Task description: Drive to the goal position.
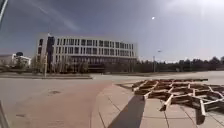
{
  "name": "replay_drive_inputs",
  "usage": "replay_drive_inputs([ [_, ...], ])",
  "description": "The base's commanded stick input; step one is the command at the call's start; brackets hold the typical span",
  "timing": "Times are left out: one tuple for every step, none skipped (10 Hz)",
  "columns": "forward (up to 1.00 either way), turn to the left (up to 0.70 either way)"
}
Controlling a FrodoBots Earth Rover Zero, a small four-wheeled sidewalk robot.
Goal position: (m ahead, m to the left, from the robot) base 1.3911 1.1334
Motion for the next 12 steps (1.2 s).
replay_drive_inputs([
  [0.05,0.0],
  [0.05,0.0],
  [0.05,0.0],
  [0.05,0.0],
  [0.04,0.0],
  [0.05,0.0],
  [0.05,0.0],
  [0.05,0.0],
  [0.05,0.0],
  [0.05,0.0],
  [0.05,0.0],
  [0.05,0.0],
])
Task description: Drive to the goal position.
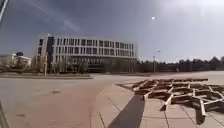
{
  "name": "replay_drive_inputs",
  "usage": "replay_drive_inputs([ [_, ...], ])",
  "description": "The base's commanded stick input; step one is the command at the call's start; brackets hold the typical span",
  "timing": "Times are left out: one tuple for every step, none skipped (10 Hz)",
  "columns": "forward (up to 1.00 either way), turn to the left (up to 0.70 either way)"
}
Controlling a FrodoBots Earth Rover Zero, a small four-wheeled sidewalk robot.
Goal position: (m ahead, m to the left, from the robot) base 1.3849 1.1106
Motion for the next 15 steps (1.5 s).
replay_drive_inputs([
  [0.05,0.0],
  [0.05,0.0],
  [0.05,0.0],
  [0.05,0.0],
  [0.05,0.0],
  [0.05,0.0],
  [0.05,0.0],
  [0.05,0.0],
  [0.05,0.0],
  [0.05,0.0],
  [0.05,0.0],
  [0.05,0.0],
  [0.05,0.0],
  [0.05,0.0],
  [0.05,0.0],
])
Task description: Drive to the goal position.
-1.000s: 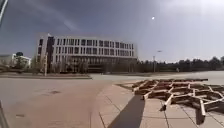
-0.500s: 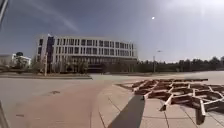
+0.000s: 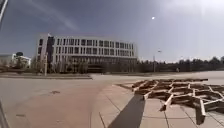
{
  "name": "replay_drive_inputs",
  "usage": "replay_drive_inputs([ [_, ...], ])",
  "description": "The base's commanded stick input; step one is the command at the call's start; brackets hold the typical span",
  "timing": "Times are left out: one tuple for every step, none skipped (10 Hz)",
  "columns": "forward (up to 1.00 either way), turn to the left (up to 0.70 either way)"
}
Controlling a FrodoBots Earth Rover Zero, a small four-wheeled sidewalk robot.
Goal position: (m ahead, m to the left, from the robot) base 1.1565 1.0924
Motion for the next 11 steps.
replay_drive_inputs([
  [0.05,0.0],
  [0.05,0.0],
  [0.05,0.0],
  [0.05,0.0],
  [0.05,0.0],
  [0.05,0.0],
  [0.05,0.0],
  [0.05,0.0],
  [0.05,0.0],
  [0.05,0.0],
  [0.05,0.0],
])
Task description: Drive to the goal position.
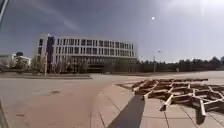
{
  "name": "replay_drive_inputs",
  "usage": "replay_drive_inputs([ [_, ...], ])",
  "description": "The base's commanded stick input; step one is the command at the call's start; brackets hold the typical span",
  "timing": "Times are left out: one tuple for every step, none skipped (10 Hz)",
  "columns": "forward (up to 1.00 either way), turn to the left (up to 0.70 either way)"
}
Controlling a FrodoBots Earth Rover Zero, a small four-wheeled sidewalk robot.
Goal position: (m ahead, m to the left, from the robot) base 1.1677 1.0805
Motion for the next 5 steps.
replay_drive_inputs([
  [0.05,0.0],
  [0.05,0.0],
  [0.05,0.0],
  [0.05,0.0],
  [0.05,0.0],
])
